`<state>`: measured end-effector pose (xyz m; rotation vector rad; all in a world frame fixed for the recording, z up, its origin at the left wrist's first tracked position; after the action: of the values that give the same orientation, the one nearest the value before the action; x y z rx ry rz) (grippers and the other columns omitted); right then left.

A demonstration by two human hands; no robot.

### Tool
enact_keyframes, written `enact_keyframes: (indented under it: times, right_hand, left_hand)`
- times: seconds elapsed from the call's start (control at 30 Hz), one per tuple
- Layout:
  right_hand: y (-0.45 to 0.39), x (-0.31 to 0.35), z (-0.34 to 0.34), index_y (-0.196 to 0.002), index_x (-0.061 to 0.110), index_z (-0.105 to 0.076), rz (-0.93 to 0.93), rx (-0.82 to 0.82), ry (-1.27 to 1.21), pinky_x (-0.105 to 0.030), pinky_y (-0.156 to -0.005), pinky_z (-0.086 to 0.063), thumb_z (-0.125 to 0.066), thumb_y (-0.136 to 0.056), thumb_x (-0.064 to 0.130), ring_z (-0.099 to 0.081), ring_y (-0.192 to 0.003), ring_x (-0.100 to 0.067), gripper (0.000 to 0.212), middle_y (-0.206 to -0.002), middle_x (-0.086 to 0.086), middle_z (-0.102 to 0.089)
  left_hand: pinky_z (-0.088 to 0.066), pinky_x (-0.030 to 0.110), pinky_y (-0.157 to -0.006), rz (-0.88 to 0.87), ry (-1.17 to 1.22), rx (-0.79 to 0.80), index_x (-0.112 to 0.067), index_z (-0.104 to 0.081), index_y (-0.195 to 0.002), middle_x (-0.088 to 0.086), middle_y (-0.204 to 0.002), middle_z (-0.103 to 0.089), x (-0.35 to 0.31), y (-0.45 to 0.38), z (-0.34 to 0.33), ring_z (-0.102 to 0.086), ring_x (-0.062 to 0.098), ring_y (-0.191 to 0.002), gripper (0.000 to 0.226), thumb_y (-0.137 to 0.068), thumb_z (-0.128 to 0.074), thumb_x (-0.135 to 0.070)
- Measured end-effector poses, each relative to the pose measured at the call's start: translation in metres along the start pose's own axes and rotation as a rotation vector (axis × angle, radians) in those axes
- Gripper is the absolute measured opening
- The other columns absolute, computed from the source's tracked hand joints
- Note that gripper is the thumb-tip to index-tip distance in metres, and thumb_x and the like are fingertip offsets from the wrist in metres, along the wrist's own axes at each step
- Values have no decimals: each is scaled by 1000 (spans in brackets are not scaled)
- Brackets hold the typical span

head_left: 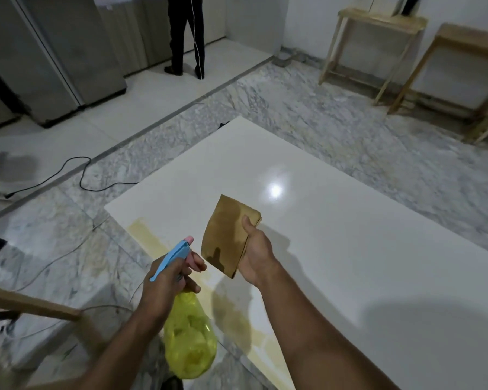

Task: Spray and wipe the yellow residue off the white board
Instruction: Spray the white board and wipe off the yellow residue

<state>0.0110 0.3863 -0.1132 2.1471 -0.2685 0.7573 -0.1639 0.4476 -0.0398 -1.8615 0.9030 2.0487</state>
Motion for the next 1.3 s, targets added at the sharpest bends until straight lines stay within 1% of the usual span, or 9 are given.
enact_keyframes:
  times: [0.2, 0.37, 0.5, 0.7, 0.83, 1.07, 1.17, 1.23, 1.3]
  right_hand:
    - [-1, 22, 29, -131, 9, -65, 45, -35, -84, -51, -106, -51, -53, -102, 49, -69, -118, -34, 51, -122, -14, -75]
    - [-13, -16, -24, -134, 11, -65, 19, -5, -51, -52, -107, -50, -51, -102, 50, -66, -121, -35, 52, -126, -15, -73]
    - [-19, 3, -11, -133, 12, -66, 45, -9, -84, -54, -110, -47, -52, -102, 49, -66, -123, -35, 51, -128, -14, -72]
    - [-32, -3, -38, -134, 12, -65, 58, -23, -113, -51, -111, -47, -52, -103, 47, -67, -122, -32, 49, -130, -13, -71]
    - [-42, -13, -71, -133, 12, -66, 55, -33, -99, -51, -109, -48, -51, -103, 45, -66, -123, -32, 47, -131, -13, -71]
    - [-69, -35, -130, -132, 10, -65, 21, -33, -68, -53, -112, -45, -47, -105, 45, -64, -125, -34, 47, -130, -14, -71]
    - [-91, -46, -154, -131, 10, -66, 18, -64, -20, -50, -111, -46, -46, -106, 45, -66, -123, -33, 48, -128, -13, -72]
    - [-114, -51, -169, -131, 10, -66, 29, -111, 40, -50, -109, -49, -49, -104, 47, -68, -120, -32, 48, -125, -13, -74]
    - [-138, -47, -186, -131, 12, -66, 65, -177, 140, -51, -108, -50, -57, -99, 50, -68, -117, -33, 51, -125, -12, -74]
  left_hand:
    - [-55, 32, -52, 22, -25, 83, 11, -59, -71, 19, -89, -71, -4, -3, -27, -63, 23, -64, 23, -85, -42, 3]
    - [-57, 39, -56, 100, -53, 82, 15, -62, -107, 28, -93, -65, 4, -20, 44, -61, 31, -75, 44, -77, -46, -12]
    - [-55, 41, -57, 100, -82, 69, 4, -69, -77, 18, -86, -69, -1, -13, 35, -61, 32, -61, 31, -70, -45, -14]
    - [-58, 42, -60, 109, -106, 94, 7, -67, -94, 18, -88, -69, 1, -31, 71, -64, 28, -66, 38, -70, -47, -14]
    - [-55, 37, -55, 120, -121, 89, -2, -71, -72, 3, -82, -69, -1, -46, 97, -61, 27, -52, 26, -74, -47, -12]
    - [-54, 44, -59, 123, -106, 41, -18, -70, -62, 22, -84, -70, -1, -75, 145, -60, 35, -51, 36, -84, -46, -3]
    - [-55, 42, -59, 127, -26, 11, -29, -76, -87, 20, -80, -68, 5, -89, 164, -59, 30, -54, 38, -83, -46, -6]
    - [-57, 38, -56, 138, 24, -22, -17, -73, -113, 23, -81, -65, 10, -100, 180, -59, 25, -62, 41, -84, -46, -5]
    - [-54, 30, -50, 130, 51, -55, 5, -70, -102, 28, -86, -64, 14, -108, 194, -61, 22, -60, 30, -90, -42, 7]
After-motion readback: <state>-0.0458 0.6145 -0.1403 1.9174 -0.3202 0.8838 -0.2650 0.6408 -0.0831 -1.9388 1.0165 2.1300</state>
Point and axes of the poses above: each hand's wrist, its own y-axis away from the middle knuckle, its own z-axis out of the back of the hand, x = y × z, the point moved 3 cm from there along -y, towards the middle knuckle
